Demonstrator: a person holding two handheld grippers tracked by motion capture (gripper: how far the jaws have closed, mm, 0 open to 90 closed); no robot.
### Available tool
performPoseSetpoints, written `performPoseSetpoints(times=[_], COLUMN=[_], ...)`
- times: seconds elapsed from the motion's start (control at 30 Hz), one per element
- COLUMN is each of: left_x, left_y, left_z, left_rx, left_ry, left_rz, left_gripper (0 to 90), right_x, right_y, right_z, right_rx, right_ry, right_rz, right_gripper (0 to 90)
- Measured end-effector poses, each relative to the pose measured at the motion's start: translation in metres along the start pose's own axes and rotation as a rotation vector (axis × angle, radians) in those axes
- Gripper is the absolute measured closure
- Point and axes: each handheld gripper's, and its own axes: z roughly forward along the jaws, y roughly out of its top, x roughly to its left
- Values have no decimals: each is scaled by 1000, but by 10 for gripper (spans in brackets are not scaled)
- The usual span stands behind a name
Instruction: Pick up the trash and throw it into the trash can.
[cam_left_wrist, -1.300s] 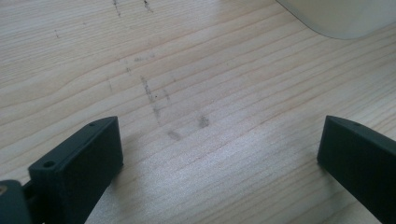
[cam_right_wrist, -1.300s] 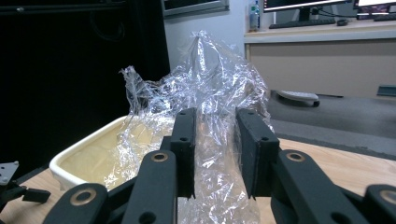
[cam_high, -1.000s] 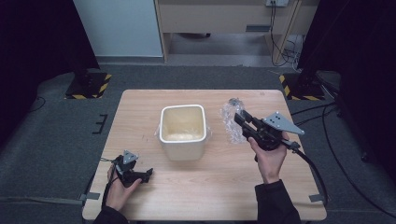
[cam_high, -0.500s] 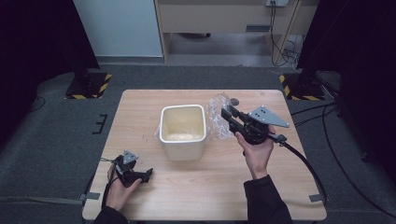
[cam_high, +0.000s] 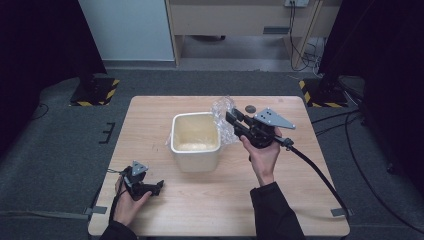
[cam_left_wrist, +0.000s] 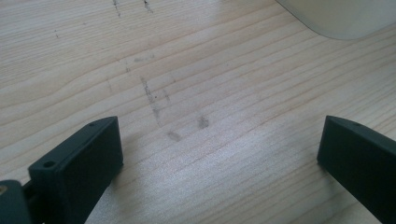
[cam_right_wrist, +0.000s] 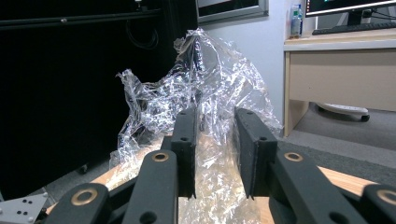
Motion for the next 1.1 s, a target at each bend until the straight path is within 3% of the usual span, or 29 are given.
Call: performPoseSetpoints(times=[0.4, 1.1], left_x=[0, 0], left_y=[0, 0], left_z=[0, 0], left_rx=[0, 0], left_ry=[0, 1], left_rz=[0, 0], left_gripper=[0, 0], right_x=[14, 33], right_y=[3, -15], right_z=[22, 66], right_rx=[9, 21], right_ry=[41, 80], right_rz=[-24, -17], right_gripper=[707, 704])
